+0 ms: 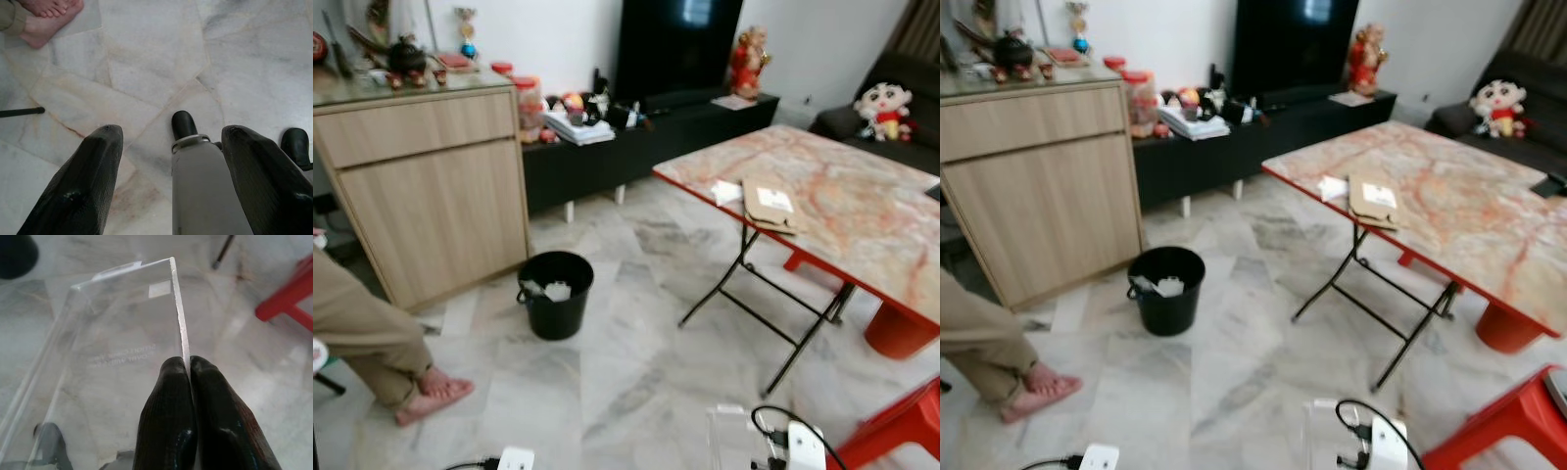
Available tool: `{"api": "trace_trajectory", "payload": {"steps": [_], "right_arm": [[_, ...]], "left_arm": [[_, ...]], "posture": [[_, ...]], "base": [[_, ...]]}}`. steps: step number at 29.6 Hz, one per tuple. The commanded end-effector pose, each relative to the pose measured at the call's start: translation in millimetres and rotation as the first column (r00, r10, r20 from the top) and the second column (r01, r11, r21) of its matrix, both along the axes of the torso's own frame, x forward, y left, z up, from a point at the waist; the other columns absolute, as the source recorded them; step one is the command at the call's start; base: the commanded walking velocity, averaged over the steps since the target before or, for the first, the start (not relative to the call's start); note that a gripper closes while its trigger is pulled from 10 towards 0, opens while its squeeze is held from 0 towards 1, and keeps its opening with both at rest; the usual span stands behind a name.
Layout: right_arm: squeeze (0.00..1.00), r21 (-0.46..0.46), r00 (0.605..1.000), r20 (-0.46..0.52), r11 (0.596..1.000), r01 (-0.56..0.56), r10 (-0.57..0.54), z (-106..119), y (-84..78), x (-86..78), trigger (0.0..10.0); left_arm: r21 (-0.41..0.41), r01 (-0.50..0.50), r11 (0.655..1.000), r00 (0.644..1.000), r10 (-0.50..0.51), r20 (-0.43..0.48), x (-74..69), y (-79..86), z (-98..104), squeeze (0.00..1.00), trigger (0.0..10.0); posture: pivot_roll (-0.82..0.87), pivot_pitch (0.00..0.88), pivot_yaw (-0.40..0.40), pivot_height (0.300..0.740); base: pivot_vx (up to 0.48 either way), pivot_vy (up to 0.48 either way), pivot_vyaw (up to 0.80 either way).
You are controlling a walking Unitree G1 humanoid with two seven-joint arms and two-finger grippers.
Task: Picking trash to rubbish bin
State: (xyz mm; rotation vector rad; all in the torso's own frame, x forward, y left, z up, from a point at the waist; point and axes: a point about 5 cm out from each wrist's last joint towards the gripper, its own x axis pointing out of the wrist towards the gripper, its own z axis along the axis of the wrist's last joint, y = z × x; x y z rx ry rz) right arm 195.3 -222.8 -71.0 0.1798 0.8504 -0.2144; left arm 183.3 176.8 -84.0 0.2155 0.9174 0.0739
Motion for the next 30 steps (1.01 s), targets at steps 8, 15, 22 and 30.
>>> {"api": "trace_trajectory", "payload": {"steps": [8, 15, 22, 30], "right_arm": [[0.0, -0.01, 0.999, 0.013, 0.999, 0.046, -0.046, 2.9, -11.4, 0.2, 10.0], [0.0, -0.012, 0.999, 0.006, 0.999, 0.044, -0.044, 1.7, -12.3, -2.8, 10.0], [0.0, -0.014, 0.999, 0.001, 0.999, 0.035, -0.035, 1.0, -11.5, -3.7, 10.0], [0.0, -0.014, 1.0, 0.005, 1.0, 0.025, -0.025, 1.4, -10.1, -2.3, 10.0]], "left_arm": [[0.001, -0.02, 1.0, 1.0, 0.02, -0.003, -0.1, -0.7, -0.2, 0.0, 10.0], [0.007, -0.024, 1.0, 1.0, 0.024, -0.004, -1.8, 0.0, -0.9, 0.0, 10.0], [0.006, -0.027, 1.0, 1.0, 0.027, -0.007, -3.8, -0.1, -1.8, 0.0, 10.0], [0.006, -0.026, 1.0, 1.0, 0.027, -0.012, -6.8, 0.7, -3.0, 0.0, 10.0]], "posture": [[-0.1, 0.033, -0.12, 0.74], [-0.1, 0.044, -0.12, 0.74], [-0.09, 0.041, -0.123, 0.74], [-0.09, 0.03, -0.118, 0.74]], "base": [[0.0, 0.0, 0.0], [0.256, 0.0, 0.0], [0.289, 0.0, 0.0], [0.311, 0.0, 0.0]]}}
